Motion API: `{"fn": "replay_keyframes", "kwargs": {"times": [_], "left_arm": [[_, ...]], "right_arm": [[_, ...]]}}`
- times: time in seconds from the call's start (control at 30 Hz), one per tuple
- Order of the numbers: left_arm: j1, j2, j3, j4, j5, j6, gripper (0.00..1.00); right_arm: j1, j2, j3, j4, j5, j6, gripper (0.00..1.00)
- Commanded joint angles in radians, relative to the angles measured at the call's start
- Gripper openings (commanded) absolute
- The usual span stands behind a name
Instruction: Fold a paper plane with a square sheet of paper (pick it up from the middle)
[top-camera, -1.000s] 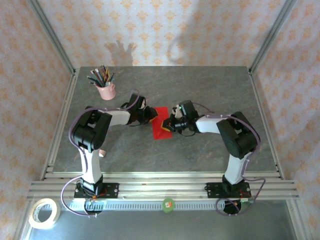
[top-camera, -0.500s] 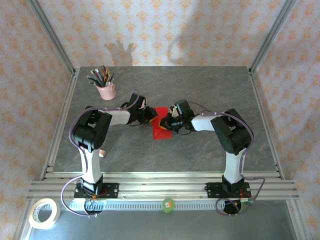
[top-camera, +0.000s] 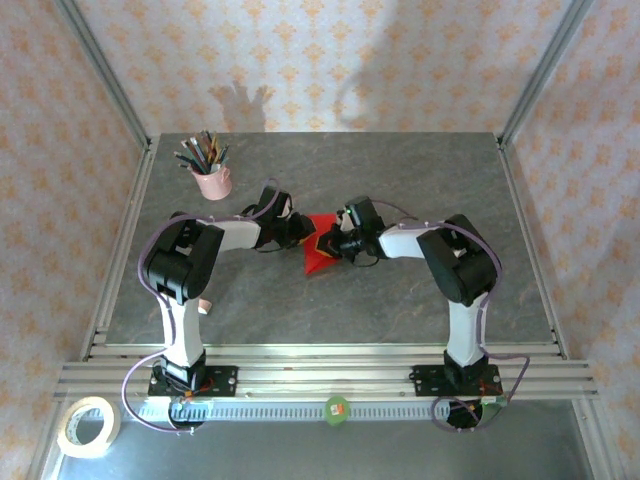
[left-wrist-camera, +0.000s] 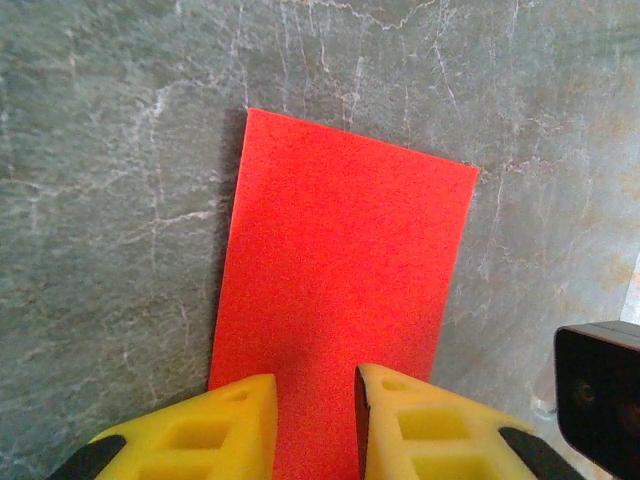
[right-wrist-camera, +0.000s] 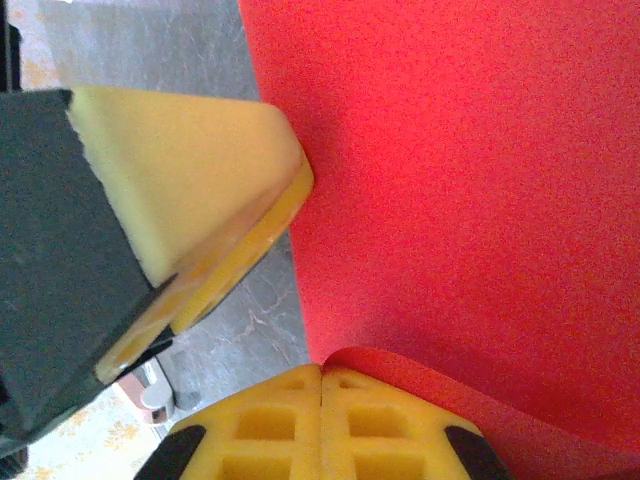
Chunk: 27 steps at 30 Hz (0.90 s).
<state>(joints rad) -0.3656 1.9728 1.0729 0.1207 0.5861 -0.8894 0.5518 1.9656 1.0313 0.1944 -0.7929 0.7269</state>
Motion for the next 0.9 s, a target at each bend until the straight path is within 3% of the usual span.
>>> {"fn": "replay_keyframes", "kwargs": {"times": [0.0, 0.87], "left_arm": [[-0.015, 0.060, -0.005, -0.046, -0.005, 0.016, 0.27], [-0.022, 0.063, -0.016, -0.024, -0.007, -0.005, 0.27]], "right_arm": [[0.008, 0.003, 0.027, -0.054, -0.007, -0.047, 0.04], [0.025, 0.022, 0.040, -0.047, -0.003, -0.063, 0.03]]}}
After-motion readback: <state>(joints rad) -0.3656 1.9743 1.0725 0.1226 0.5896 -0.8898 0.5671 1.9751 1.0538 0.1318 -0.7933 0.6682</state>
